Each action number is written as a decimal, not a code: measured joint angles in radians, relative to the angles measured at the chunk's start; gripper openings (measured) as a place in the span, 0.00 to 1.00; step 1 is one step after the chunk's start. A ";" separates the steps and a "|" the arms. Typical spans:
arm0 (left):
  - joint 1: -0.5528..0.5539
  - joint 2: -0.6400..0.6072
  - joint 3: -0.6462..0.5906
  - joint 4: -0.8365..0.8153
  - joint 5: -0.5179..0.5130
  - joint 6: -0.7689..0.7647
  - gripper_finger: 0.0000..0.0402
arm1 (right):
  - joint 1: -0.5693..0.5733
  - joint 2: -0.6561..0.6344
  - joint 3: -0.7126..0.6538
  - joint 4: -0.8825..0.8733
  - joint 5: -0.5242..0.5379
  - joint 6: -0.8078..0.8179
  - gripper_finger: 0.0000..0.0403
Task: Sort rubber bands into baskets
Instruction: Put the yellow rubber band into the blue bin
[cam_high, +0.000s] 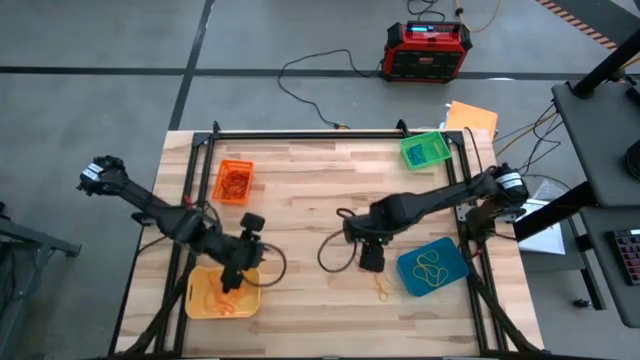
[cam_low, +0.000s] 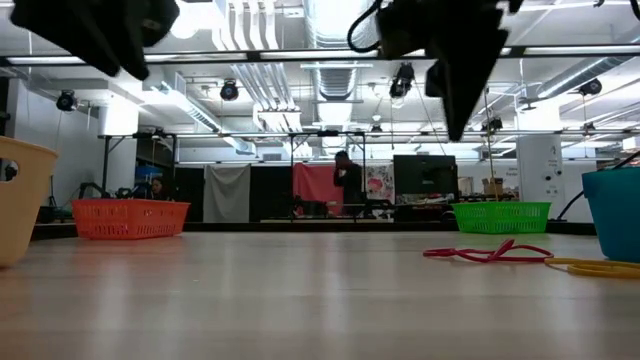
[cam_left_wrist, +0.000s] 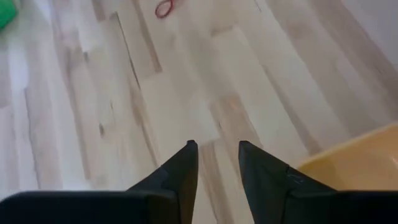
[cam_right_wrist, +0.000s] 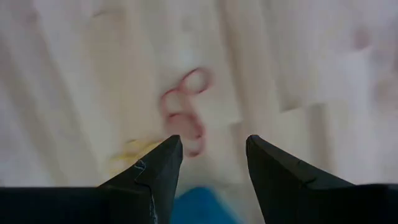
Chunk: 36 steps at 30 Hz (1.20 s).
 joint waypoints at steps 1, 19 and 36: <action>0.025 -0.013 -0.020 0.031 0.021 0.029 0.24 | 0.015 0.000 0.000 -0.003 -0.015 0.034 0.43; 0.276 -0.158 -0.266 0.645 0.061 0.406 0.20 | 0.284 0.124 0.000 0.014 -0.088 0.408 0.43; 0.276 -0.158 -0.228 0.633 0.061 0.500 0.20 | 0.313 0.207 0.000 0.124 -0.031 0.441 0.36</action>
